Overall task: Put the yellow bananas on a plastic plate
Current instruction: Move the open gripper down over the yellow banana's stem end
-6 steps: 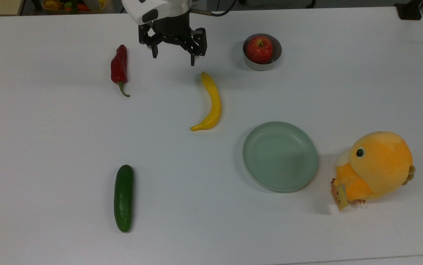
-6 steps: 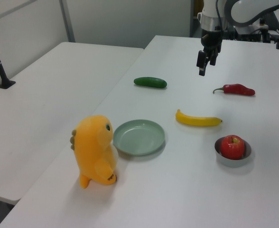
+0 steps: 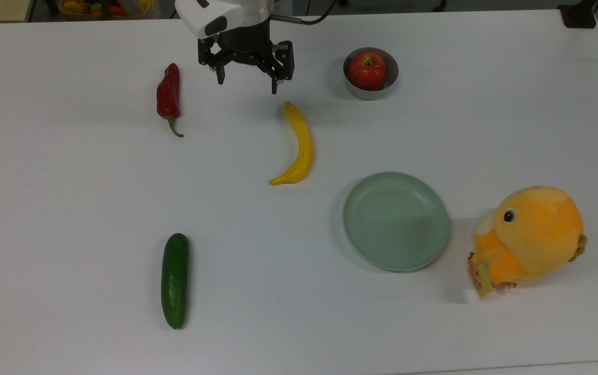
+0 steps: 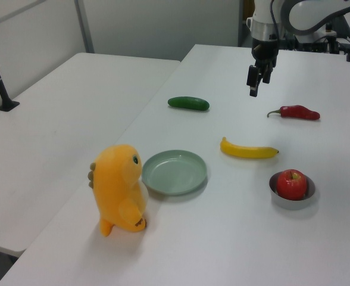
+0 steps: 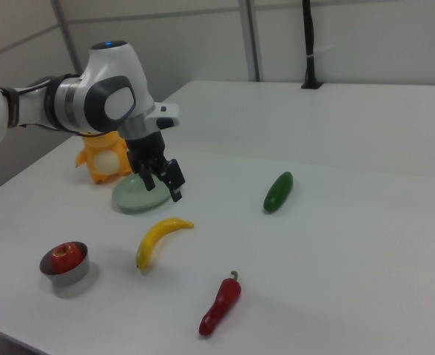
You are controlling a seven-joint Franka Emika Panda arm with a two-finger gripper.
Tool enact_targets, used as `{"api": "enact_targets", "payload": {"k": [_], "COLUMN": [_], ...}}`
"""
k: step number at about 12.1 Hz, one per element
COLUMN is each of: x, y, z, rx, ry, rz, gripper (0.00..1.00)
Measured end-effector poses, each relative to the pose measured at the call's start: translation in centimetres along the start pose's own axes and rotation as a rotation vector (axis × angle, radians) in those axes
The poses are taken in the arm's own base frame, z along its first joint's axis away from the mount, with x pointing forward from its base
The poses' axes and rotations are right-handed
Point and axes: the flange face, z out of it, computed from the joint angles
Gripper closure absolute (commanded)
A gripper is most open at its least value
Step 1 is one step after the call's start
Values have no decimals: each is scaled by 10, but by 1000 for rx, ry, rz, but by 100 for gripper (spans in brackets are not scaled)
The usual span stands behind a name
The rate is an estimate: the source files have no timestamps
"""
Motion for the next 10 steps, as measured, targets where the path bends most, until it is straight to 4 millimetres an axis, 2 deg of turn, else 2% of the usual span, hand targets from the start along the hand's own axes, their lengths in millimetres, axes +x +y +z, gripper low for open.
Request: {"api": "enact_targets", "payload": {"k": [2, 3, 7, 10], "x": [1, 2, 6, -1], "y": [-3, -7, -59, -94], "z": [8, 20, 88, 109], "rx": [-4, -9, -13, -8], "ry": [-14, -33, -68, -75], "rz": [-5, -11, -58, -78], "gripper": [0, 0, 0, 0]}}
